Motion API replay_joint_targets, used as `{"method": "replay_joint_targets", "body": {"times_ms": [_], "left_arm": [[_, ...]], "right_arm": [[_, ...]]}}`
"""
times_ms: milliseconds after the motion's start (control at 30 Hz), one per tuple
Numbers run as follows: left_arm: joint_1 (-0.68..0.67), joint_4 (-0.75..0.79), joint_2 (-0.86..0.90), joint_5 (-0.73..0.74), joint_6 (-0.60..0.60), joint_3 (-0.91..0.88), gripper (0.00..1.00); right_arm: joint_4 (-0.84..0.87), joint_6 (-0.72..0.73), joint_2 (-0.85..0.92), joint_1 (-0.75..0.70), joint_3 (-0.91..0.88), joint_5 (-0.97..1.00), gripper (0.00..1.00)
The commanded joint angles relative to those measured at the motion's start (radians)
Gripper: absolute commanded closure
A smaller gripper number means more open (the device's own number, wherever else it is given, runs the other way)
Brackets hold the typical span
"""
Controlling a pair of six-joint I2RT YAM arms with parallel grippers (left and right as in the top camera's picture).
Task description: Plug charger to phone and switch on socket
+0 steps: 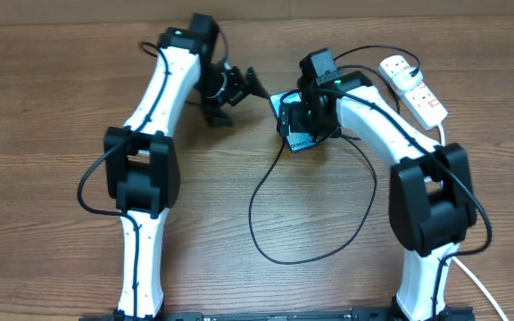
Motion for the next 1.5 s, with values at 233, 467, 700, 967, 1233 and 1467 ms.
{"method": "replay_joint_targets", "body": {"times_ms": [233, 467, 700, 967, 1233, 1467], "left_arm": [[0.072, -0.081, -0.002, -0.156, 0.12, 0.024, 0.0], [0.072, -0.083, -0.002, -0.158, 0.12, 0.024, 0.0], [0.072, -0.075, -0.002, -0.158, 0.12, 0.024, 0.0], [0.072, -0.085, -0.002, -0.207, 0.12, 0.024, 0.0], [0.069, -0.085, -0.002, -0.206, 0.119, 0.024, 0.0], [0.04, -0.084, -0.002, -0.199, 0.119, 0.024, 0.0]], "right_arm": [[0.153, -0.139, 0.052, 0.001, 0.023, 0.103, 0.0], [0.207, -0.139, 0.126, 0.002, 0.023, 0.14, 0.0], [0.227, -0.14, 0.14, 0.024, 0.023, 0.138, 0.13], [0.197, -0.185, 0.14, 0.081, 0.023, 0.284, 0.15], [0.142, -0.173, 0.139, 0.082, 0.033, 0.278, 0.42], [-0.056, -0.129, 0.138, 0.08, 0.232, 0.103, 0.44]]}}
